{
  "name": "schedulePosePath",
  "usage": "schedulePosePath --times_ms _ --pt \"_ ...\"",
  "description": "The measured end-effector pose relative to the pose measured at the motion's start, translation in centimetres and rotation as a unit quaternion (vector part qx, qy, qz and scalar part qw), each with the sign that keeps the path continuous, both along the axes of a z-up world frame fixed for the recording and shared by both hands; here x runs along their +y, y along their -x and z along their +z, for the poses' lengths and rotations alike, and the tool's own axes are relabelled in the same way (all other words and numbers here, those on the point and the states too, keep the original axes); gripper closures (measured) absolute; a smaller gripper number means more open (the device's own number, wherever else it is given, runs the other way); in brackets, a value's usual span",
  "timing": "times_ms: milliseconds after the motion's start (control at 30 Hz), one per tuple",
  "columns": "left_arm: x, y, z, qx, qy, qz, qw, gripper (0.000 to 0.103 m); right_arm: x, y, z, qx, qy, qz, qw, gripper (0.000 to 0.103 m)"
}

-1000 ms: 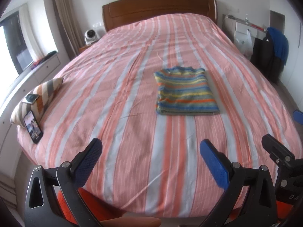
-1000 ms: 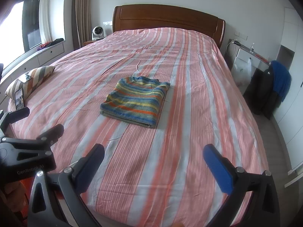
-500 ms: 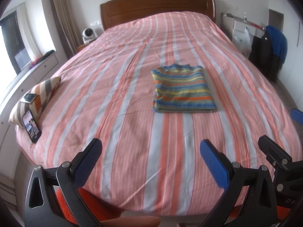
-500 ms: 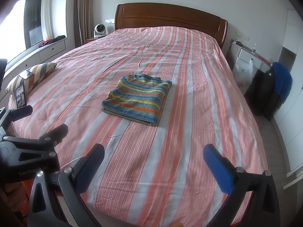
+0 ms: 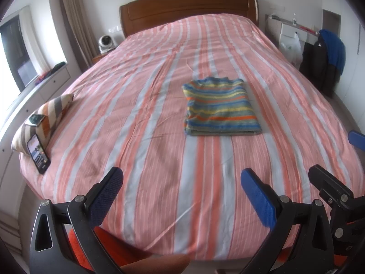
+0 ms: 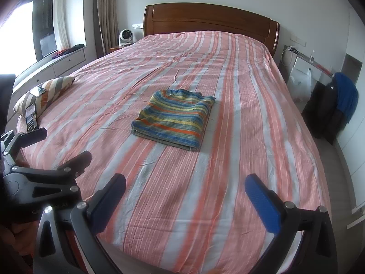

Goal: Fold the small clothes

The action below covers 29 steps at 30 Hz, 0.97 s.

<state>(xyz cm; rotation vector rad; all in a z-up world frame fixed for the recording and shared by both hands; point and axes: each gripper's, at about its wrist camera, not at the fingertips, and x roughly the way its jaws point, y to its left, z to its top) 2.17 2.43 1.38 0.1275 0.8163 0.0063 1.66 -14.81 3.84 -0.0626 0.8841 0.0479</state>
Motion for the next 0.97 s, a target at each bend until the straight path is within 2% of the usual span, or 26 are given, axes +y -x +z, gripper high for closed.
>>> schedulePosePath --times_ms 567,667,967 --pt "-0.23 -0.05 0.32 -0.001 0.005 -0.001 1.0 0.0 -0.41 -0.11 -0.22 0.0 -0.001 -0.007 1.0 0.0" --pt "0.19 0.04 0.58 -0.013 0.013 0.006 0.9998 0.0 -0.56 -0.13 -0.2 0.0 0.001 -0.01 1.0 0.0" --pt "0.03 0.14 0.7 -0.022 0.001 0.004 0.9998 0.0 -0.68 -0.08 -0.19 0.0 0.0 -0.01 1.0 0.0"
